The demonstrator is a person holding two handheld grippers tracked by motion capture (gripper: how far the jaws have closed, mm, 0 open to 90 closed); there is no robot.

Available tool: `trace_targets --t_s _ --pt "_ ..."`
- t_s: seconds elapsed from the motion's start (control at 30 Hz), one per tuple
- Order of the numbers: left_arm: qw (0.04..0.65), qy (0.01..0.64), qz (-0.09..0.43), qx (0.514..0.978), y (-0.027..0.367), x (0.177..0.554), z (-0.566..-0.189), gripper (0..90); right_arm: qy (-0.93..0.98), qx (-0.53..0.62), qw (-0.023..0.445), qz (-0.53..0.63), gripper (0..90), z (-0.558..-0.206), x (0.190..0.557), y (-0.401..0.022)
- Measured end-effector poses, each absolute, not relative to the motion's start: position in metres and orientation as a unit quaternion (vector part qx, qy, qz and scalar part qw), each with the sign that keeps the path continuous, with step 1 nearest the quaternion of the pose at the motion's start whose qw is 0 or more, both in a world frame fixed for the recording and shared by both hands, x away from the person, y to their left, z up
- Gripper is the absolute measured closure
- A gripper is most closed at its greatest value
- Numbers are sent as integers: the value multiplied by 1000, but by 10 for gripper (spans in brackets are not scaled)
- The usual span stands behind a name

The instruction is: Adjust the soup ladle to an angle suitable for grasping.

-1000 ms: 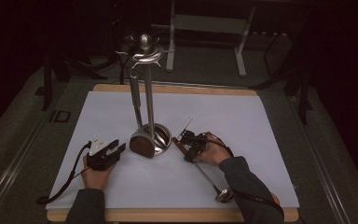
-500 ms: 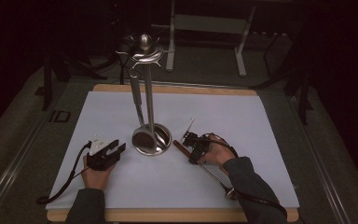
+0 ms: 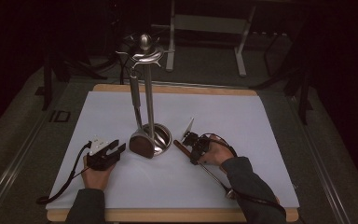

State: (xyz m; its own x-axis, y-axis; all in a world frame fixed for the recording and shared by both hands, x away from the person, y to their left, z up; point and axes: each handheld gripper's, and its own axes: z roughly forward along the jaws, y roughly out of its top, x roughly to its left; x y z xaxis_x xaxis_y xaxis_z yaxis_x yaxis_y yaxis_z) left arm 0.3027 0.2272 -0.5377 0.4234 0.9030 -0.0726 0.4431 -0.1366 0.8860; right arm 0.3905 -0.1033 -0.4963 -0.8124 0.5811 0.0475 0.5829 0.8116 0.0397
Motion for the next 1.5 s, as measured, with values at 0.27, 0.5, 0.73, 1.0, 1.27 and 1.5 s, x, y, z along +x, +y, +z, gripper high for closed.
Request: trace_targets --t_s 0.27,0.5,0.73,1.0,1.27,1.5 --pt "455 474 253 710 227 303 -538 625 -951 -303 30 -56 739 -492 388 -104" --pt "455 474 254 710 227 303 -538 626 -947 -308 27 -85 740 -481 388 -107" --pt "455 474 254 709 227 303 -538 627 -944 -304 24 -122 740 -463 387 -110" --pt "455 475 254 709 227 303 -538 627 -939 -303 16 -163 740 -446 389 -112" --pt "455 474 254 710 227 303 -538 627 -929 -306 8 -207 740 -430 388 -117" --pt "455 474 254 709 227 303 -538 627 -920 -309 -2 -240 740 -420 388 -121"
